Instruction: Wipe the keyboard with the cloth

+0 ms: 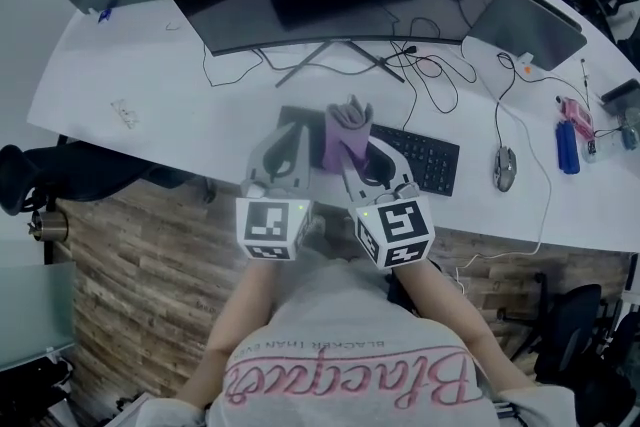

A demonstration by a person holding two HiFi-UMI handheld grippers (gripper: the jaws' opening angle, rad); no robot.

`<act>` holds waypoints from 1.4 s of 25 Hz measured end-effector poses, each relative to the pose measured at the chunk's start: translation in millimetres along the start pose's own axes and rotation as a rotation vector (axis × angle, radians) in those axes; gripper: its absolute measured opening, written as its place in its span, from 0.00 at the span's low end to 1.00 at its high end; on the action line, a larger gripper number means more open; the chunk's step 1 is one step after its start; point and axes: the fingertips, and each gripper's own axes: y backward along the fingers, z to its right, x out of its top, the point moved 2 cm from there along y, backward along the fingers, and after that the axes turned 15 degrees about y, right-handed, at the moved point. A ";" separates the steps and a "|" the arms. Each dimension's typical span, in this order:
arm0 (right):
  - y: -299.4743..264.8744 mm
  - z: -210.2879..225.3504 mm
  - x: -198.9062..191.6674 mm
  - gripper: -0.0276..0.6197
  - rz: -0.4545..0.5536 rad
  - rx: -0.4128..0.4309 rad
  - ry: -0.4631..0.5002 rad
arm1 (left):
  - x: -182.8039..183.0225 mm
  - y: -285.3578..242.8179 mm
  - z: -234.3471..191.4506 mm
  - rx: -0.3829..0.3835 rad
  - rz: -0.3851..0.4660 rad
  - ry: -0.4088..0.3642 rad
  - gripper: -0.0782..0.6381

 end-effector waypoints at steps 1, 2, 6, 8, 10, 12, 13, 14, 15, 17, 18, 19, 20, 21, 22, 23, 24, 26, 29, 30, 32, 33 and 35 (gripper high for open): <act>-8.9 -2.2 0.2 0.17 -0.005 0.001 -0.009 | -0.2 -2.5 -8.7 -0.001 -0.004 -0.001 0.12; -17.7 -4.7 0.2 0.17 -0.012 0.004 -0.015 | -0.7 -5.0 -17.1 -0.003 -0.009 -0.003 0.12; -52.5 -15.7 -0.3 0.17 -0.043 0.035 -0.027 | -6.0 -13.8 -50.3 -0.004 -0.038 -0.010 0.12; -68.4 -20.9 -3.4 0.17 -0.061 0.053 -0.043 | -11.8 -17.6 -65.3 -0.005 -0.060 -0.009 0.12; -85.0 -26.2 -8.7 0.17 -0.089 0.070 -0.060 | -18.2 -21.4 -79.9 -0.008 -0.085 -0.005 0.12; -103.5 -32.0 -15.8 0.17 -0.127 0.083 -0.073 | -25.3 -25.0 -94.9 -0.010 -0.112 -0.001 0.12; -112.7 -34.6 -20.4 0.17 -0.150 0.087 -0.081 | -29.3 -26.9 -101.8 -0.012 -0.123 0.001 0.12; -121.4 -37.1 -25.4 0.17 -0.174 0.090 -0.095 | -33.9 -28.7 -108.2 -0.016 -0.135 0.003 0.12; -129.6 -39.7 -30.6 0.17 -0.198 0.093 -0.113 | -39.4 -30.2 -114.4 -0.019 -0.147 0.007 0.12; -143.8 -45.4 -41.2 0.17 -0.243 0.101 -0.147 | -52.5 -31.9 -127.7 -0.013 -0.175 0.017 0.12; -149.8 -48.3 -46.5 0.17 -0.263 0.103 -0.157 | -58.5 -32.1 -133.8 -0.008 -0.190 0.020 0.12; -155.3 -51.0 -51.7 0.17 -0.281 0.103 -0.162 | -63.3 -32.3 -139.1 -0.005 -0.204 0.021 0.12; -160.6 -53.2 -56.6 0.17 -0.299 0.100 -0.167 | -67.2 -32.6 -143.8 -0.004 -0.219 0.020 0.12; -166.0 -54.7 -61.1 0.17 -0.317 0.096 -0.175 | -70.8 -33.2 -148.6 -0.004 -0.233 0.018 0.12; -171.2 -55.8 -65.2 0.17 -0.335 0.091 -0.185 | -73.6 -34.0 -153.2 -0.005 -0.245 0.016 0.12; -176.2 -56.7 -69.4 0.17 -0.353 0.085 -0.196 | -74.8 -35.1 -157.2 -0.007 -0.252 0.012 0.12; -180.5 -57.8 -73.7 0.17 -0.372 0.081 -0.207 | -75.3 -36.1 -160.7 -0.010 -0.255 0.010 0.12; -187.3 -60.6 -82.6 0.17 -0.410 0.073 -0.222 | -77.3 -37.2 -166.9 -0.012 -0.262 0.010 0.12; -193.0 -63.0 -94.0 0.17 -0.460 0.051 -0.224 | -80.4 -38.2 -172.5 -0.018 -0.278 0.018 0.12; -194.5 -63.5 -96.0 0.17 -0.470 0.044 -0.224 | -81.7 -38.4 -174.1 -0.020 -0.284 0.022 0.12; -198.6 -63.7 -97.4 0.17 -0.480 0.033 -0.219 | -84.7 -40.0 -178.1 -0.022 -0.294 0.030 0.12; -201.1 -63.4 -97.4 0.17 -0.482 0.030 -0.213 | -84.9 -41.8 -179.5 -0.023 -0.294 0.033 0.12; -205.5 -62.5 -98.5 0.17 -0.488 0.025 -0.199 | -84.9 -45.2 -180.8 -0.028 -0.293 0.038 0.12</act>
